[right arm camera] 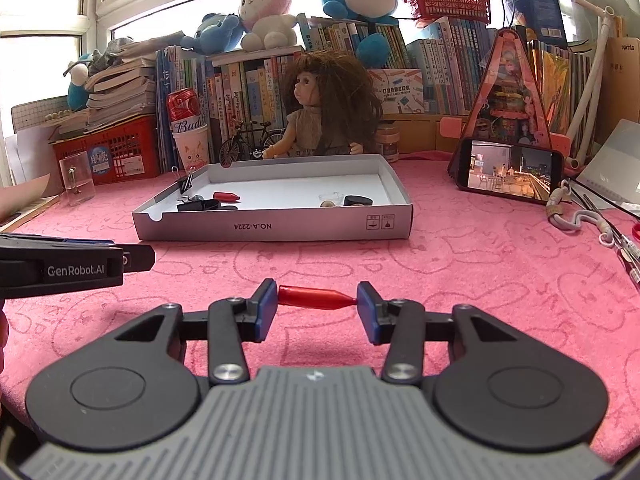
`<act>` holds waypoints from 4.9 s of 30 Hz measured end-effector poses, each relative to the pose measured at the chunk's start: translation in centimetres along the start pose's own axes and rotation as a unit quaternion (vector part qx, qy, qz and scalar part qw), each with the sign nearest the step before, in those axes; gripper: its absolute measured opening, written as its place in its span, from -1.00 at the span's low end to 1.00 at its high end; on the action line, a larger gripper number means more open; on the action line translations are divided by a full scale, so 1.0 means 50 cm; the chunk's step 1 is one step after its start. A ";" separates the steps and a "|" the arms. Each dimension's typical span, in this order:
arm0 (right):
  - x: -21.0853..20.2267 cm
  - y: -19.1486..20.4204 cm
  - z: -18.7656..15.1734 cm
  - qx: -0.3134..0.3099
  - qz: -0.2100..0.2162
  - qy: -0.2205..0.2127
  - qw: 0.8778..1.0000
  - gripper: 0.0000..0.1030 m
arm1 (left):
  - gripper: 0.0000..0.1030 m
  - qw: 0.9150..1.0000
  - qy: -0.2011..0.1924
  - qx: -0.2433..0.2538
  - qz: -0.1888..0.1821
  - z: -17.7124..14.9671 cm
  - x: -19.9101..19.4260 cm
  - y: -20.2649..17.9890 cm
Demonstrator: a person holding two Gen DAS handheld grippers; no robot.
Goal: Organize rigid objects
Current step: 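Carry the blue clip and red crayon with both tools over the white tray, then open the right tool to drop the crayon while the left tool releases the blue clip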
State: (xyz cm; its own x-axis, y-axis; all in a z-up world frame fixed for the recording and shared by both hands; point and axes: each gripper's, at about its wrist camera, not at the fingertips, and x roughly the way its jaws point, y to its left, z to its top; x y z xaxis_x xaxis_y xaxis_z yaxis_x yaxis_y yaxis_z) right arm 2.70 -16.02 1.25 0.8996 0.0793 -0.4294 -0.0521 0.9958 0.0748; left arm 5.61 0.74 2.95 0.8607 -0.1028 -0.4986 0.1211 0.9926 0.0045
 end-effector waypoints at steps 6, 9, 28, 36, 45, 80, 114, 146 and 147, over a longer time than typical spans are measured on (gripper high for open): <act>0.005 0.001 0.002 0.000 0.002 0.002 1.000 -0.05 | -0.33 1.000 0.003 -0.001 -0.003 0.003 0.007 -0.001; 0.008 0.003 0.005 -0.002 0.003 0.003 1.000 -0.05 | -0.33 1.000 0.003 -0.002 -0.003 0.003 0.007 -0.001; 0.045 0.001 0.046 -0.005 0.006 0.000 1.000 -0.05 | -0.33 1.000 -0.004 -0.007 -0.012 0.046 0.043 0.006; 0.079 -0.005 0.078 -0.008 0.007 -0.002 1.000 -0.05 | -0.33 1.000 -0.017 -0.011 -0.012 0.088 0.073 0.021; 0.127 -0.009 0.127 -0.014 0.008 -0.006 1.000 -0.05 | -0.33 0.999 -0.032 -0.021 -0.018 0.126 0.114 0.029; 0.258 -0.058 0.202 0.023 0.019 0.008 1.000 -0.05 | -0.33 0.998 -0.004 -0.065 -0.014 0.204 0.284 0.060; 0.352 -0.110 0.246 0.063 0.046 0.041 0.996 -0.05 | -0.33 0.997 0.020 -0.064 -0.026 0.257 0.392 0.074; 0.446 -0.100 0.221 0.044 0.027 0.067 0.996 -0.01 | -0.32 0.997 0.052 -0.061 -0.007 0.236 0.476 0.087; 0.446 -0.100 0.221 0.044 0.027 0.067 0.996 -0.01 | -0.32 0.997 0.052 -0.061 -0.007 0.236 0.476 0.087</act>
State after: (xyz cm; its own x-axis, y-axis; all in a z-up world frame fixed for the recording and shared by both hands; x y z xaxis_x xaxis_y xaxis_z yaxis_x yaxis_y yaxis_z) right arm 27.81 -19.73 1.25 0.8300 0.1435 -0.5390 -0.0549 0.9827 0.1771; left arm 32.48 1.86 1.33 0.8027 -0.1149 -0.5853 0.0657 0.9923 -0.1047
